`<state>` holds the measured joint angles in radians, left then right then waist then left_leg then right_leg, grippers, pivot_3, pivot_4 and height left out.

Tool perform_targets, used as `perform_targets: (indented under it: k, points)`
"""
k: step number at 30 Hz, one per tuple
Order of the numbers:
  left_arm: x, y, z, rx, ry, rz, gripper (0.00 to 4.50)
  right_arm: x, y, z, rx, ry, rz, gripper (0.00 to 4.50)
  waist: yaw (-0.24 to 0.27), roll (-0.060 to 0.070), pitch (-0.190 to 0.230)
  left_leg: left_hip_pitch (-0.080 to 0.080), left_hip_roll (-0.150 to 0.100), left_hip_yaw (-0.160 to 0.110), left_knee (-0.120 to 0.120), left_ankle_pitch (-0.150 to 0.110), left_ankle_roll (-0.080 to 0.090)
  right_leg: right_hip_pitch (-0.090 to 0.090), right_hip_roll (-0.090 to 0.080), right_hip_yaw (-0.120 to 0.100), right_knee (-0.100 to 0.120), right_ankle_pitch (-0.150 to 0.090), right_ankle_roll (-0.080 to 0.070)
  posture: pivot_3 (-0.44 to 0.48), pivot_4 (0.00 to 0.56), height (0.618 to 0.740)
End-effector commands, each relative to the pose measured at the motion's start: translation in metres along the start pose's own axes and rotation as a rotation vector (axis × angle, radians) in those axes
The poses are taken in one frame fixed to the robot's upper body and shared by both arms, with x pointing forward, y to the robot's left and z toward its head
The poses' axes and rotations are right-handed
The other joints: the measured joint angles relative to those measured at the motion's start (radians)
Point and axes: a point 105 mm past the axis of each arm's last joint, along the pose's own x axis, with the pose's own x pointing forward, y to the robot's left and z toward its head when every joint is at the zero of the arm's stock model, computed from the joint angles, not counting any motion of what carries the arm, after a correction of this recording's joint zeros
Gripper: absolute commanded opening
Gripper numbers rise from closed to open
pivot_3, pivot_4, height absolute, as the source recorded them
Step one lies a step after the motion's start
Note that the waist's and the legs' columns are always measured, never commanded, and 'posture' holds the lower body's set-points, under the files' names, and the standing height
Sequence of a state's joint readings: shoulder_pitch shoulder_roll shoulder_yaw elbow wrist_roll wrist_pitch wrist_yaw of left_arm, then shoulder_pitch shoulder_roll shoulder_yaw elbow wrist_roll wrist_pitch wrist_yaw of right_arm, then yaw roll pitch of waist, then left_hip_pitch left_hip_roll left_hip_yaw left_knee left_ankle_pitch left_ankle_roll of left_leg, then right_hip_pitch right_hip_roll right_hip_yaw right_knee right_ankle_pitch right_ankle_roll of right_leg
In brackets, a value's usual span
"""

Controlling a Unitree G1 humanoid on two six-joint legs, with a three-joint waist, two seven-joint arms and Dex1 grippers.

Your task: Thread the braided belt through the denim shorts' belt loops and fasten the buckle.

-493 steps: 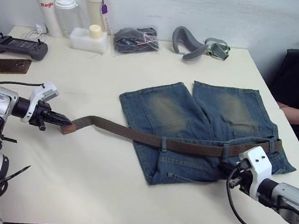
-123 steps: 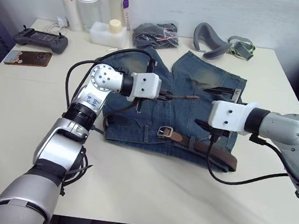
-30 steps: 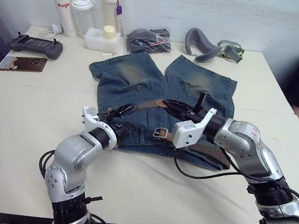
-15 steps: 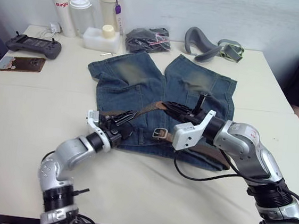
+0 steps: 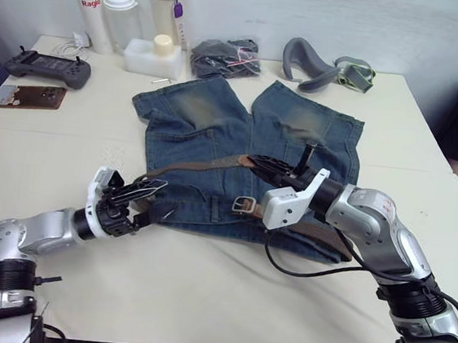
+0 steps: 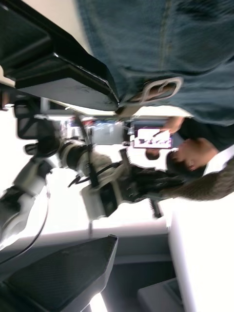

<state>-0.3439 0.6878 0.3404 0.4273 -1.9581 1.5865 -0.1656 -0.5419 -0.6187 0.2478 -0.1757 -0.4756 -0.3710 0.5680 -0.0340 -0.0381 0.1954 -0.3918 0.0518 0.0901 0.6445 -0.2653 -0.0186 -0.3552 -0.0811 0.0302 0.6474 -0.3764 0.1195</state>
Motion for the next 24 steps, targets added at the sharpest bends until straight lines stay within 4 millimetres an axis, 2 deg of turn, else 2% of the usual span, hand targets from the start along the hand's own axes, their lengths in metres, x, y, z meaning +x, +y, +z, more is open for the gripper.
perform_targets:
  k: [1, 3, 10, 14, 22, 24]
  points:
    - [0.003, -0.010, -0.006, -0.004, 0.058, -0.070, 4.44, -0.002, -0.011, 0.005, -0.013, -0.016, -0.046, 0.00, -0.001, 0.000, 0.000, 0.000, 0.000, 0.000, 0.000, 0.000, 0.000, 0.000, -0.001, 0.000, 0.000, 0.000, 0.000, 0.000, 0.150, 0.740]
    - [0.010, -0.015, -0.008, 0.014, 0.084, -0.096, 4.44, -0.002, -0.011, 0.005, -0.010, -0.014, -0.046, 0.00, -0.001, 0.000, 0.000, 0.000, 0.001, 0.000, 0.000, 0.000, 0.000, 0.000, -0.002, 0.000, 0.000, 0.000, 0.000, 0.000, 0.150, 0.740]
    - [0.011, -0.023, -0.008, 0.033, 0.097, -0.134, 4.44, -0.003, -0.013, 0.005, 0.004, -0.010, -0.059, 0.00, -0.006, 0.000, 0.000, -0.001, 0.003, 0.001, 0.000, 0.000, -0.001, -0.002, -0.002, 0.000, 0.000, 0.000, -0.001, 0.000, 0.150, 0.740]
    - [0.018, -0.020, -0.003, 0.041, 0.060, -0.153, 4.44, -0.003, -0.022, 0.008, -0.004, -0.014, -0.100, 0.00, -0.010, 0.000, 0.000, -0.002, 0.003, 0.001, -0.001, 0.000, -0.001, -0.002, -0.002, 0.000, 0.000, 0.000, -0.001, 0.000, 0.150, 0.740]
    - [0.033, -0.024, -0.008, 0.044, 0.101, -0.219, 4.44, -0.003, -0.021, 0.009, 0.002, -0.007, -0.098, 0.00, -0.017, 0.000, 0.000, -0.002, 0.003, 0.001, 0.000, 0.000, -0.001, -0.002, -0.001, 0.000, 0.001, 0.000, -0.001, 0.000, 0.150, 0.740]
    - [0.030, -0.024, -0.008, 0.055, 0.088, -0.219, 4.44, -0.003, -0.023, 0.010, 0.000, -0.007, -0.104, 0.00, -0.019, 0.000, 0.000, -0.002, 0.003, 0.001, 0.000, 0.000, -0.001, -0.002, -0.001, 0.000, 0.001, 0.000, -0.001, 0.000, 0.150, 0.740]
